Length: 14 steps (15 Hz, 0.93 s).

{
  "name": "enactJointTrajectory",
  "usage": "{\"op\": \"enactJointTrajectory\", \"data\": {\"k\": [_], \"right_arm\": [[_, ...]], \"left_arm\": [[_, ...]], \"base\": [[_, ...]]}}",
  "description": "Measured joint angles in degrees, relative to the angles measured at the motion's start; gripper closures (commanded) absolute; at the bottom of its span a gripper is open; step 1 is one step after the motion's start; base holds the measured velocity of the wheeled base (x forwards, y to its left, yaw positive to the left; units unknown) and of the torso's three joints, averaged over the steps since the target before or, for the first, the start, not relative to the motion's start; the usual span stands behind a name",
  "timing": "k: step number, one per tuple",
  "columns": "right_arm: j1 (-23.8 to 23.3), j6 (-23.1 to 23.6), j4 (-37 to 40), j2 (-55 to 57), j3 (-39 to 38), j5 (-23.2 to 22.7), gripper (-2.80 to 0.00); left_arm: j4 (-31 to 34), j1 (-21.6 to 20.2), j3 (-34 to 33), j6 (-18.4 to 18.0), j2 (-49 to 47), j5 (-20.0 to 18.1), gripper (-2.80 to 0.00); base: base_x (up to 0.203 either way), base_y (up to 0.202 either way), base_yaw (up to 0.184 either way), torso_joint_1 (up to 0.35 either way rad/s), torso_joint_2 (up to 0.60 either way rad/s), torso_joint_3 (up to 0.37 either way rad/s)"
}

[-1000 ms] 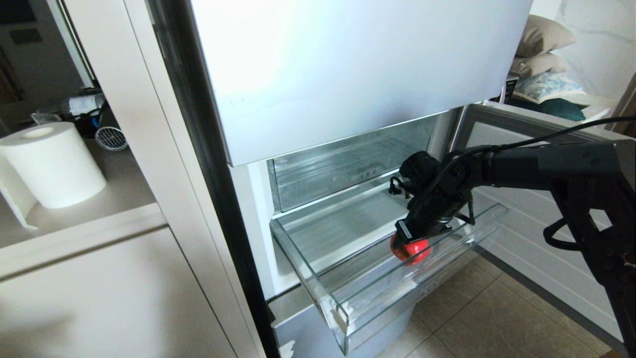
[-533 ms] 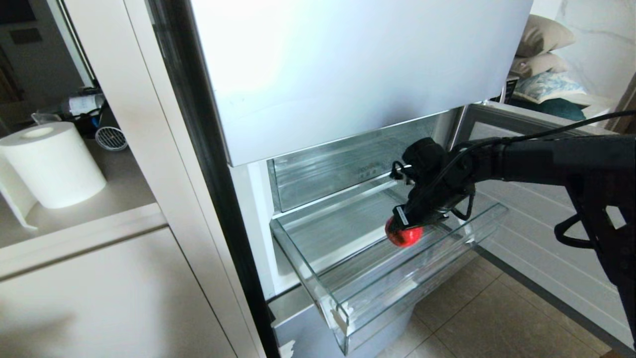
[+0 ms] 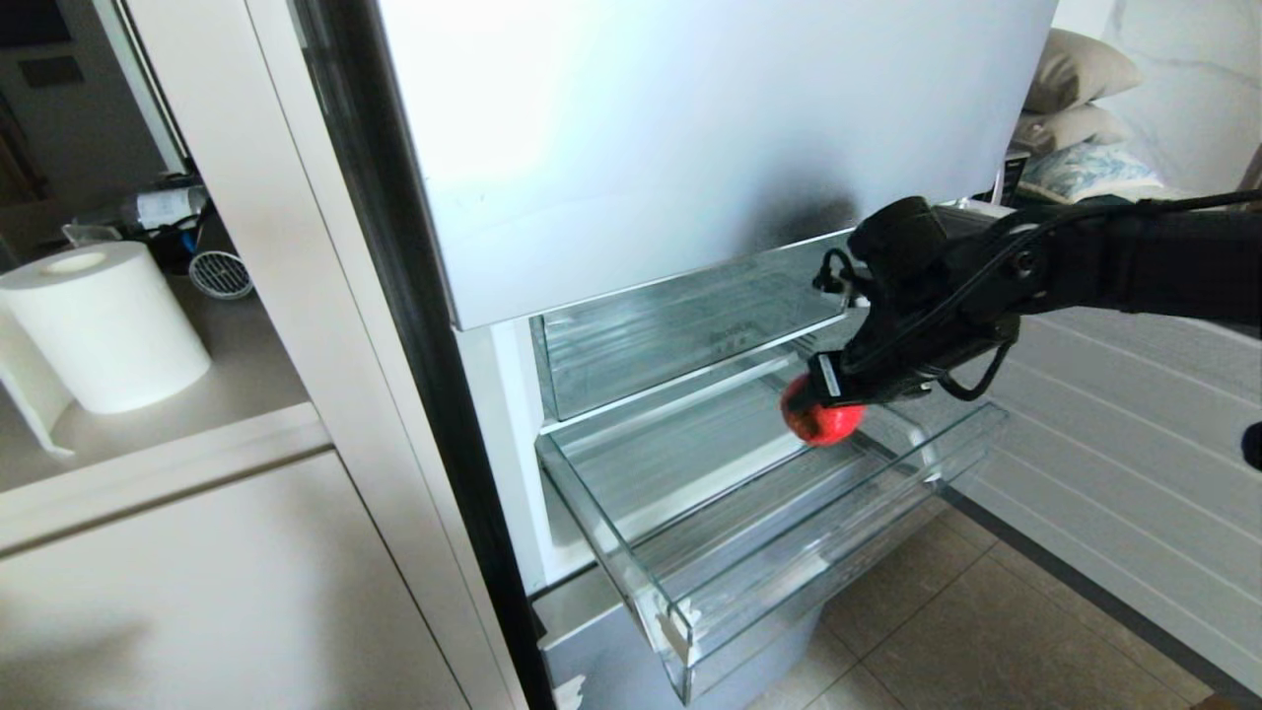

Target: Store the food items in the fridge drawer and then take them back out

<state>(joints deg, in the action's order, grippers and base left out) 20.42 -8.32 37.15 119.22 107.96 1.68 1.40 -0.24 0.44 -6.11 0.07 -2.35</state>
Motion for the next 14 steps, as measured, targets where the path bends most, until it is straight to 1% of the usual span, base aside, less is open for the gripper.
{"op": "enactJointTrajectory", "data": {"k": [3, 9, 12, 14], "right_arm": [[-0.05, -0.02, 0.0, -7.69, -4.96, 0.0, 0.0], [-0.33, -1.13, 0.04, -25.42, -17.55, 0.21, 0.0], [-1.8, -0.86, 0.04, -37.05, -23.35, 0.18, 0.0], [-2.87, -0.25, 0.11, -45.66, -28.19, 0.21, 0.0]], "left_arm": [[0.0, 0.0, 0.0, 0.0, 0.0, 0.01, 0.0], [0.0, 0.0, 0.0, 0.0, 0.0, 0.0, 0.0], [0.0, 0.0, 0.0, 0.0, 0.0, 0.0, 0.0], [0.0, 0.0, 0.0, 0.0, 0.0, 0.01, 0.0]], "base": [[0.0, 0.0, 0.0, 0.0, 0.0, 0.0], [0.0, 0.0, 0.0, 0.0, 0.0, 0.0], [0.0, 0.0, 0.0, 0.0, 0.0, 0.0], [-0.004, 0.002, -0.102, 0.005, 0.0, 0.0]]}}
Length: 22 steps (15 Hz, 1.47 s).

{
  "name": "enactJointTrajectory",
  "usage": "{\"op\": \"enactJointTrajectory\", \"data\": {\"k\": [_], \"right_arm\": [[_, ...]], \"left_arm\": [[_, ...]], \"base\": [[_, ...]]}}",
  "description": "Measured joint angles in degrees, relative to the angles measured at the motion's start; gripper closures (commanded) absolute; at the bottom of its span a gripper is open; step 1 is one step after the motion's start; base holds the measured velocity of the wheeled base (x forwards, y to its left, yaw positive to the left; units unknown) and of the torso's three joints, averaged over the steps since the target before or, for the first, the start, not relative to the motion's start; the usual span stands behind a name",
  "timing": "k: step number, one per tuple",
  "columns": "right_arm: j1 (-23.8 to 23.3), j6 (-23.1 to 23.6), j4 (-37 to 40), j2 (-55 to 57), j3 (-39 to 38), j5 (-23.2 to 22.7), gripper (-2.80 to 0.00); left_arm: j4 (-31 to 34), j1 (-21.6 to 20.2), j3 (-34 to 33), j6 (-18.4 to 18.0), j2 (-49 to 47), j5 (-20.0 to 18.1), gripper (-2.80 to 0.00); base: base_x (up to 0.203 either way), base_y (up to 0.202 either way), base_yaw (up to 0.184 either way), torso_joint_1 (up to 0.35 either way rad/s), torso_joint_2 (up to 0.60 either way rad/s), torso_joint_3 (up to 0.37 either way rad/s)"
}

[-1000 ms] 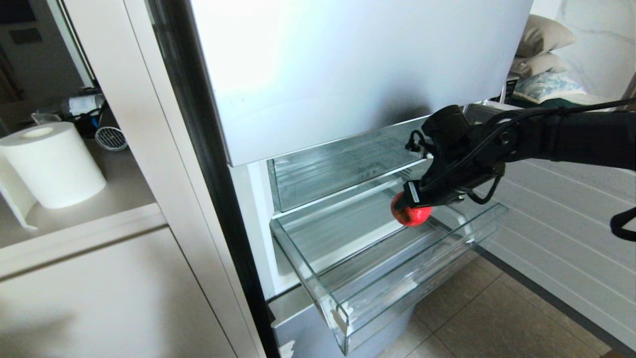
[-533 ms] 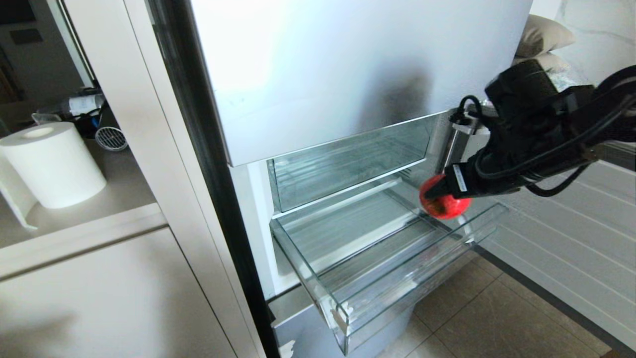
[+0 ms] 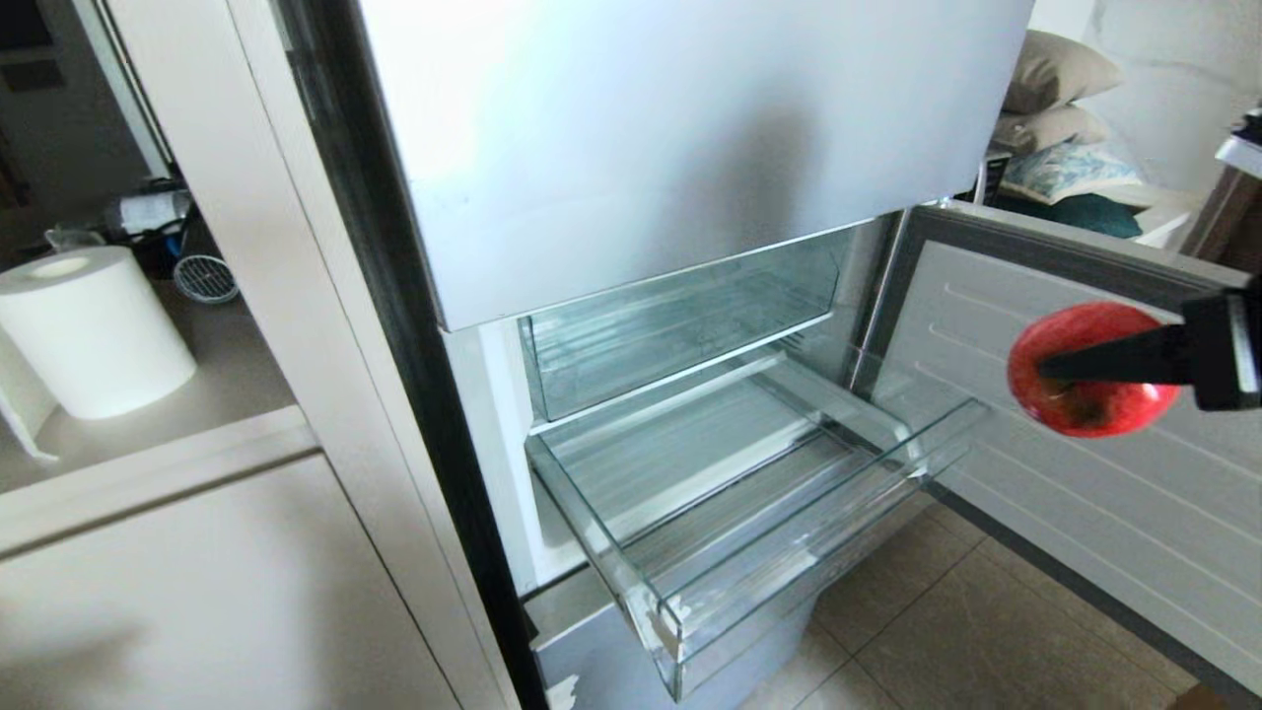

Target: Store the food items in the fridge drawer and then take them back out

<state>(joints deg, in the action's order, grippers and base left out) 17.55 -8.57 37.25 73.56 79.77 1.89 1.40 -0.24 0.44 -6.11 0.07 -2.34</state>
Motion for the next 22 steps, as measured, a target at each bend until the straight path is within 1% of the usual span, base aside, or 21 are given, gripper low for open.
{"op": "enactJointTrajectory", "data": {"k": [4, 6, 8, 10, 11, 12, 14, 17, 18, 19, 20, 22], "right_arm": [[-1.07, 0.41, -0.11, -15.27, -8.67, 0.2, 0.0], [-1.29, 0.52, -0.11, -20.95, -11.63, 0.26, 0.0], [-1.37, 0.56, -0.15, -25.08, -13.03, 0.43, 0.0], [-2.3, 0.55, -0.24, -27.66, -13.36, 2.63, 0.0], [-4.03, 0.53, -0.55, -28.36, -13.37, 4.2, 0.0], [-6.96, 0.44, -1.36, -28.88, -13.38, 5.7, 0.0], [-16.64, 0.3, -4.37, -29.33, -13.81, 8.19, 0.0], [-37.65, -0.4, -10.68, -28.52, -15.71, 9.82, 0.0], [-44.7, -1.16, -13.61, -27.51, -17.09, 10.13, 0.0], [-50.58, -2.37, -17.56, -25.68, -18.64, 10.31, 0.0], [-55.53, -3.81, -21.76, -23.05, -20.38, 10.45, 0.0], [-63.32, -6.54, -30.32, -16.55, -23.21, 10.28, 0.0]], "left_arm": [[0.0, 0.0, 0.0, 0.0, 0.0, 0.0, 0.0], [0.0, 0.01, 0.0, 0.0, 0.0, 0.0, 0.0], [0.02, -0.02, 0.0, -0.01, 0.0, -0.02, 0.0], [0.0, 0.02, 0.0, 0.0, 0.0, -0.02, 0.0], [0.0, 0.0, 0.0, -0.01, 0.0, 0.0, 0.0], [0.0, 0.0, 0.0, -0.01, 0.0, -0.01, 0.0], [0.0, 0.02, 0.0, -0.01, 0.0, -0.02, 0.0], [0.0, 0.0, 0.0, 0.0, 0.0, -0.02, 0.0], [0.0, 0.0, 0.0, 0.0, 0.0, 0.0, 0.0], [0.02, 0.0, 0.0, 0.0, 0.0, -0.02, 0.0], [0.0, 0.0, 0.0, 0.0, 0.0, 0.0, 0.0], [0.02, 0.0, 0.0, 0.0, 0.0, -0.01, 0.0]], "base": [[0.0, 0.008, -0.175, 0.003, 0.0, 0.004], [0.001, 0.009, -0.176, 0.003, 0.0, 0.005], [0.0, 0.01, -0.18, 0.005, 0.0, 0.002], [0.001, 0.009, -0.153, 0.0, 0.0, 0.002], [-0.003, 0.01, -0.098, 0.006, 0.01, 0.006], [0.0, 0.0, 0.0, 0.0, 0.0, 0.0], [0.0, 0.0, 0.0, 0.0, 0.0, 0.0], [0.0, 0.0, 0.0, 0.0, 0.0, 0.0], [0.0, 0.0, 0.0, 0.0, 0.0, 0.0], [0.0, 0.0, 0.0, 0.0, 0.0, 0.0], [0.0, 0.0, 0.0, 0.0, 0.0, 0.0], [0.0, 0.0, 0.0, 0.0, 0.0, 0.0]]}}
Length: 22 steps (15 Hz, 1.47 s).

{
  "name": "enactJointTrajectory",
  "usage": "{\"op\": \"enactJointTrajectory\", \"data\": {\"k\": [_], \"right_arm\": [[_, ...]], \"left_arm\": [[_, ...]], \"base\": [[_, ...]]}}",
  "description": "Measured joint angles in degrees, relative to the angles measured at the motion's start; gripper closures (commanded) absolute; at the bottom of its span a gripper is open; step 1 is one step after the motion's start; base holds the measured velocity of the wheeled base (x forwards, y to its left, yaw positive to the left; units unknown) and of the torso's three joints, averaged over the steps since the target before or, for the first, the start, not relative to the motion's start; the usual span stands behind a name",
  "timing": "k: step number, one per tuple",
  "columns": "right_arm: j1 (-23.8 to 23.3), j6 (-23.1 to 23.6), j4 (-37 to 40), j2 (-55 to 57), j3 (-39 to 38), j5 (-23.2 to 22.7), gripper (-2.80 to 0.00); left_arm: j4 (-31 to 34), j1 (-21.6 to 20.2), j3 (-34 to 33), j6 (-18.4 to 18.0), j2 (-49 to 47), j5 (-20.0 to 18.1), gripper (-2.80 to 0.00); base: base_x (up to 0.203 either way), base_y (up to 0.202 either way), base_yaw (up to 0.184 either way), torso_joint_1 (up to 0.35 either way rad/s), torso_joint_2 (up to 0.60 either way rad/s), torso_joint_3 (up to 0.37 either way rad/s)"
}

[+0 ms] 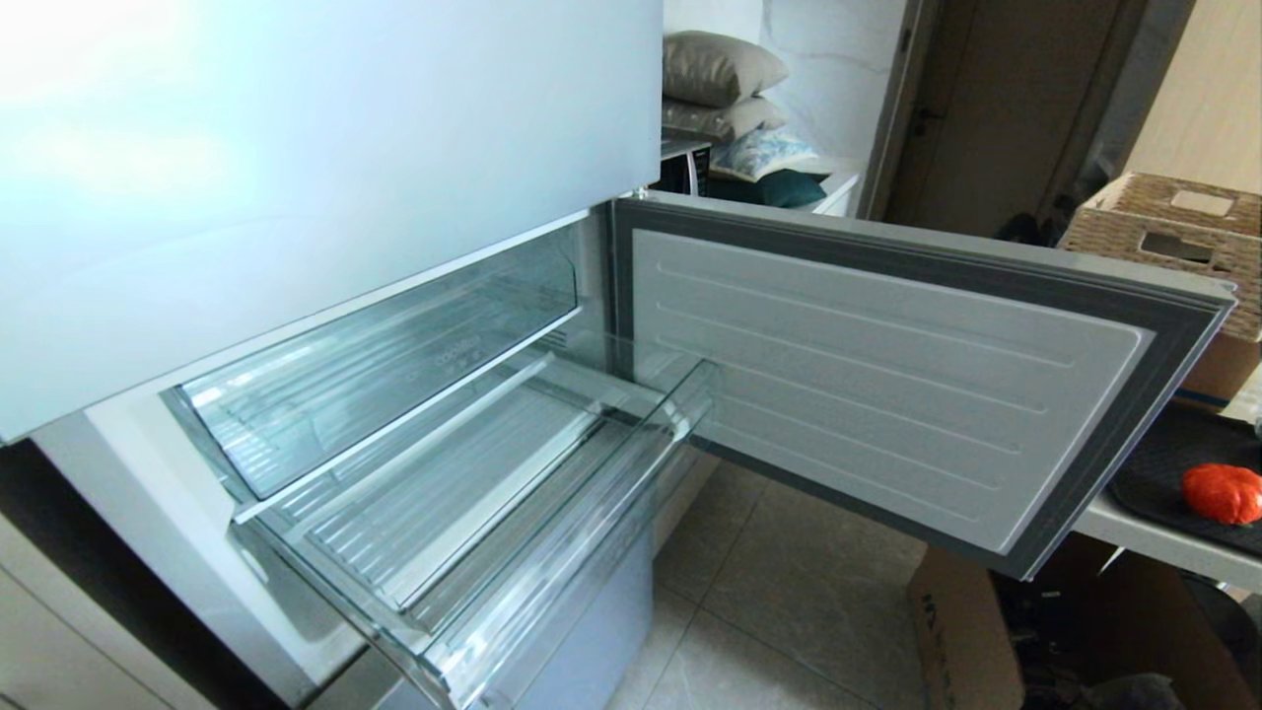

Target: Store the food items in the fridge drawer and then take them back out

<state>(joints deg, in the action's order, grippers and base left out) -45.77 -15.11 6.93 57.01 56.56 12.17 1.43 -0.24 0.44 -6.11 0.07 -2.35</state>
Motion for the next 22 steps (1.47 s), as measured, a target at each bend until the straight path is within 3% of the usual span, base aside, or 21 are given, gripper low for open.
{"op": "enactJointTrajectory", "data": {"k": [7, 11, 15, 17, 22], "right_arm": [[-18.62, -2.61, -20.71, 30.91, -1.22, -6.65, 0.0], [-24.37, -3.67, -25.53, 46.4, 3.26, -13.95, 0.0], [-23.85, -8.12, -25.99, 58.35, 11.78, -19.87, 0.0], [-20.99, -9.5, -26.1, 62.0, 15.74, -21.95, 0.0], [-10.83, -10.07, -25.64, 65.87, 18.8, -21.59, 0.0]], "left_arm": [[-0.02, 0.0, 0.0, 0.0, 0.0, -0.01, 0.0], [-0.02, 0.0, 0.0, 0.0, 0.0, -0.01, 0.0], [-0.02, 0.0, 0.0, 0.02, 0.0, 0.0, 0.0], [0.0, 0.0, 0.0, 0.0, 0.0, 0.0, 0.0], [-0.02, 0.0, 0.0, 0.0, 0.0, -0.01, 0.0]], "base": [[0.0, 0.0, 0.0, 0.0, 0.0, 0.0], [0.0, 0.0, 0.0, 0.0, 0.0, 0.0], [0.0, 0.0, 0.0, 0.0, 0.0, 0.0], [0.0, 0.0, 0.0, 0.0, 0.0, 0.0], [0.0, 0.0, 0.0, 0.0, 0.0, 0.0]]}}
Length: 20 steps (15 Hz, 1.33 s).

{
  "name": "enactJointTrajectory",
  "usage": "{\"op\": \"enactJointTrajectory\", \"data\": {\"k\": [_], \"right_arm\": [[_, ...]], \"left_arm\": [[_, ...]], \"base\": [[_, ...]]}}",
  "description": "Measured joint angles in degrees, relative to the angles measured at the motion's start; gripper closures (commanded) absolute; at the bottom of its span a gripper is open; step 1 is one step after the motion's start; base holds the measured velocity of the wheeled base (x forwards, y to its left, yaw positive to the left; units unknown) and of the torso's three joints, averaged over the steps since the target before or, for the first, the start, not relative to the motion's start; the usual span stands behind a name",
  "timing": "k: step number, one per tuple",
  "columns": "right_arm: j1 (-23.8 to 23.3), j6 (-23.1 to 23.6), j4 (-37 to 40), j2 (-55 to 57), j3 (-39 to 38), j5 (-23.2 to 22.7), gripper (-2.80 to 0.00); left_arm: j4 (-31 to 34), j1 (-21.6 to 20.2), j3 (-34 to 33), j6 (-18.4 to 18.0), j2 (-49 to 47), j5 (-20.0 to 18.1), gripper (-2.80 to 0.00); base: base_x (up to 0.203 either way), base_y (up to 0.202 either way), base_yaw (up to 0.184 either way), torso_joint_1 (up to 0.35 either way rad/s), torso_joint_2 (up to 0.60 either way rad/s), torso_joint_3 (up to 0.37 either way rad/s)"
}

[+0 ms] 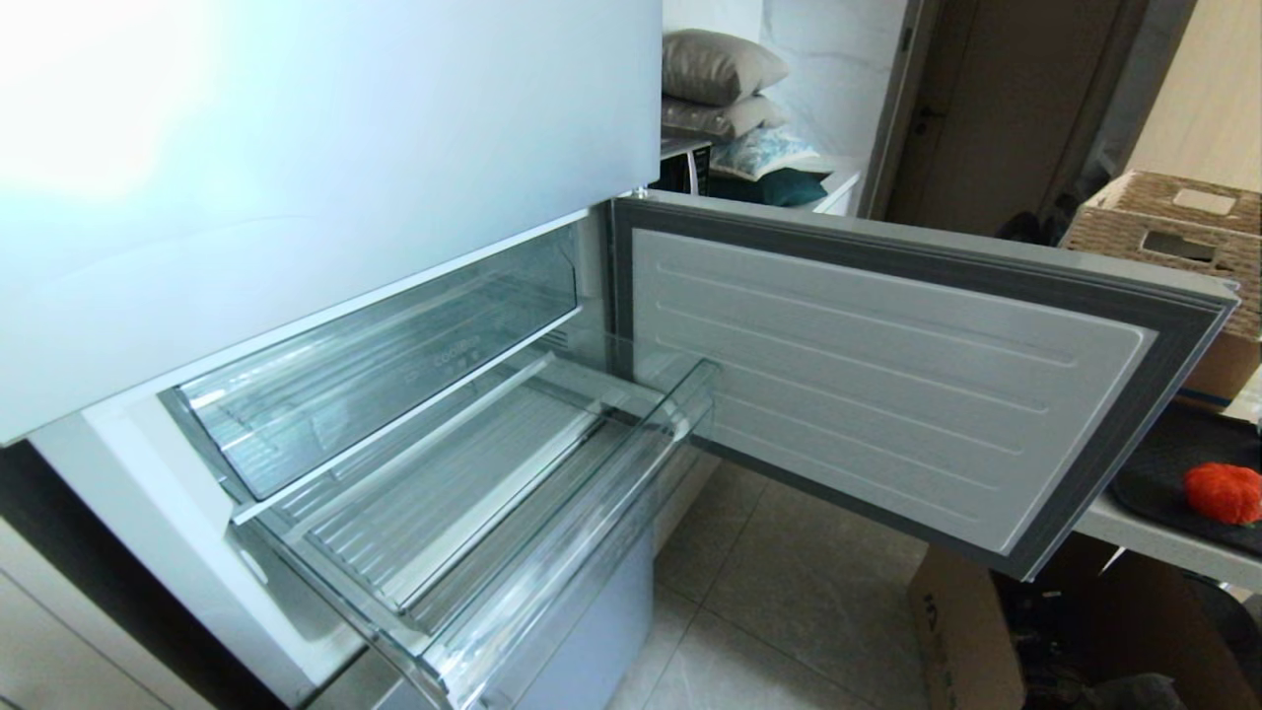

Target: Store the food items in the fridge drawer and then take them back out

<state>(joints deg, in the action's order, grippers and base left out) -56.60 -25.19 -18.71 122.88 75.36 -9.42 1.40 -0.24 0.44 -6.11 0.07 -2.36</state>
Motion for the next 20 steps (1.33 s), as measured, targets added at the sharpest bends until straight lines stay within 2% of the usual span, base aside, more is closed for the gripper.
{"op": "enactJointTrajectory", "data": {"k": [3, 11, 12, 13, 20], "right_arm": [[4.16, -0.66, 0.24, 0.74, -0.11, -0.08, 0.0], [5.62, -0.23, 0.83, 3.77, 0.55, -0.16, 0.0], [5.64, -0.24, 0.83, 4.04, 0.57, -0.17, -0.28], [5.64, -0.28, 0.83, 4.24, 0.57, -0.16, -2.8], [5.25, -0.46, 0.8, 4.27, 0.43, 0.0, -2.8]], "left_arm": [[0.0, 0.0, 0.0, 0.02, 0.0, 0.02, 0.0], [0.0, 0.0, 0.0, 0.0, 0.0, -0.01, 0.0], [0.0, 0.0, 0.0, 0.0, 0.0, 0.02, 0.0], [0.02, 0.0, 0.0, 0.0, 0.0, -0.01, 0.0], [0.0, 0.0, 0.0, 0.0, 0.0, 0.01, 0.0]], "base": [[0.0, 0.0, 0.0, 0.0, 0.0, 0.0], [0.0, 0.0, 0.0, 0.0, 0.0, 0.0], [0.0, 0.0, 0.0, 0.0, 0.0, 0.0], [0.0, 0.0, 0.0, 0.0, 0.0, 0.0], [0.0, 0.0, 0.0, 0.0, 0.0, 0.0]]}}
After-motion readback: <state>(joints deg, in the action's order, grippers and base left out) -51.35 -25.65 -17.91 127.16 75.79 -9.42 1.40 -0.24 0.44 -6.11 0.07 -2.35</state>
